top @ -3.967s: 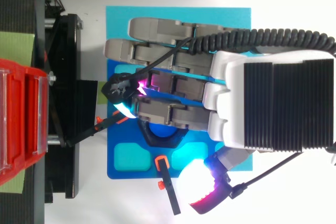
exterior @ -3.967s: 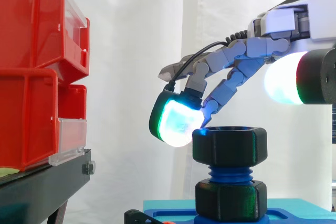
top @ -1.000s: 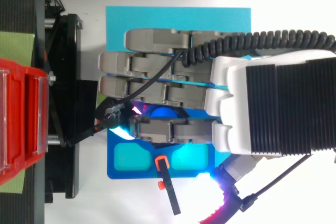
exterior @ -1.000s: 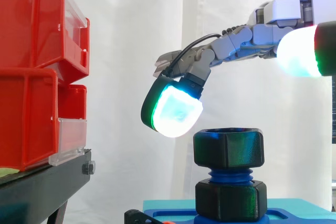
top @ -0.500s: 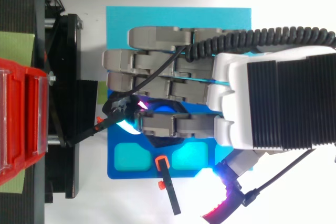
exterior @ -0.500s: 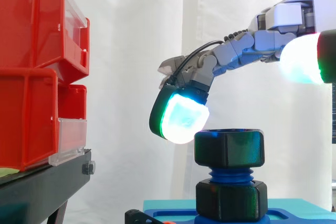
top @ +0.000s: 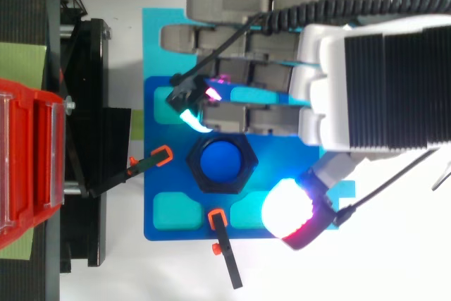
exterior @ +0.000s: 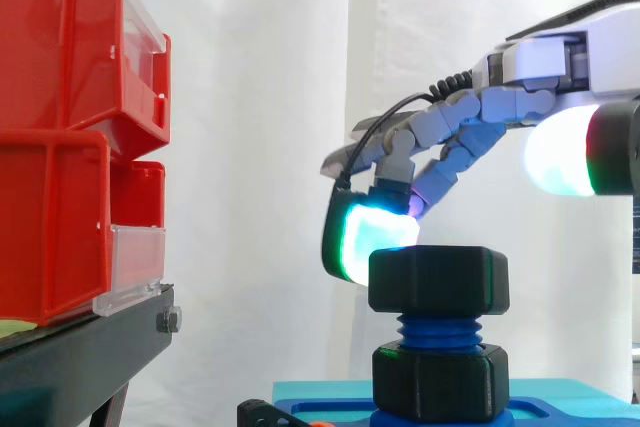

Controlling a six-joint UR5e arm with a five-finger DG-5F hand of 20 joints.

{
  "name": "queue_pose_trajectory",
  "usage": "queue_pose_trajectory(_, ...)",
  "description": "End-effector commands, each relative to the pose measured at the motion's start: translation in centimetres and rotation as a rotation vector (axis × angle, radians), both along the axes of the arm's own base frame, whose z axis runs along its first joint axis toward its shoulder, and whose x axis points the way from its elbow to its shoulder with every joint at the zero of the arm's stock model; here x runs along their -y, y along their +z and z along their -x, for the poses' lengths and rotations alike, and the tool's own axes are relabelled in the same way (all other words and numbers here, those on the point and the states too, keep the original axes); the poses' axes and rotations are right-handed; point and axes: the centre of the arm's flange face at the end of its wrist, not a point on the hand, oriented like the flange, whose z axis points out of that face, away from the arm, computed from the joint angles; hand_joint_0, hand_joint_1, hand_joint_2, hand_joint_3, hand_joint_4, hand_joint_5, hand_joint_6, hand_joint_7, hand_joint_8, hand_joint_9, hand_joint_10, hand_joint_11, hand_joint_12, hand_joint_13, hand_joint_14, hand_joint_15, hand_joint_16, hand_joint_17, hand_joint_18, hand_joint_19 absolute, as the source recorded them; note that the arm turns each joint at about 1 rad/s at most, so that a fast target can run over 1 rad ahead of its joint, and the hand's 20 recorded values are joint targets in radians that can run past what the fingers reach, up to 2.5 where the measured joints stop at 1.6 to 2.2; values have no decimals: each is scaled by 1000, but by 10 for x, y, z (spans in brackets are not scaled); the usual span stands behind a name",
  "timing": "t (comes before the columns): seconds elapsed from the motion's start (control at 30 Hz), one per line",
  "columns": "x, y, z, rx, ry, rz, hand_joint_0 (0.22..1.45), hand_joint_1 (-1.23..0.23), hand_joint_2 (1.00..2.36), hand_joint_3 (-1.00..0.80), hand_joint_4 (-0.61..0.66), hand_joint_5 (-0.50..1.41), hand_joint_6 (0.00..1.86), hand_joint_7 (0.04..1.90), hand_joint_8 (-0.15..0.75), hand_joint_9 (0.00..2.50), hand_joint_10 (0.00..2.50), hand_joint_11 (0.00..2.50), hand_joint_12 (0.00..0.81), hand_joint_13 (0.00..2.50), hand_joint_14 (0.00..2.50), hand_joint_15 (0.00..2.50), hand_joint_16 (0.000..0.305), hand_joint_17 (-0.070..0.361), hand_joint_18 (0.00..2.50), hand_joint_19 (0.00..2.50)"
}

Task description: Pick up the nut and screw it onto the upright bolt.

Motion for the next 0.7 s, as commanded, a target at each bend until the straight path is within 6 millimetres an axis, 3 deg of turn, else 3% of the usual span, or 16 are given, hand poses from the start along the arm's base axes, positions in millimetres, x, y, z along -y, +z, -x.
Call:
queue_pose_trajectory(0.0, 12, -1, 3, -9, -2, 22, 466, -96, 1000, -500, 210, 19, 504, 1089, 237, 773, 0, 0, 252, 286, 0, 0, 30, 68, 0, 0)
queue_pose_trajectory(0.1, 22, 1, 6, -11, -6, 34, 470, -110, 1000, -500, 169, 45, 504, 1166, 233, 905, 0, 0, 231, 385, 0, 0, 26, 60, 15, 0)
queue_pose_trajectory(0.37, 32, 20, 8, -25, -10, 51, 482, -153, 1000, -500, 107, 82, 503, 1268, 199, 1289, 0, 0, 160, 680, 0, 0, 17, 38, 362, 0)
queue_pose_trajectory(0.53, 33, 35, 7, -26, -7, 68, 477, -143, 1000, -500, 218, -2, 504, 1023, 237, 1190, 0, 3, 209, 580, 0, 0, 23, 51, 251, 0)
queue_pose_trajectory(0.67, 29, 48, 3, 1, -2, 67, 467, -140, 1000, -500, 222, -57, 504, 876, 227, 988, 0, 0, 243, 431, 0, 0, 27, 61, 109, 0)
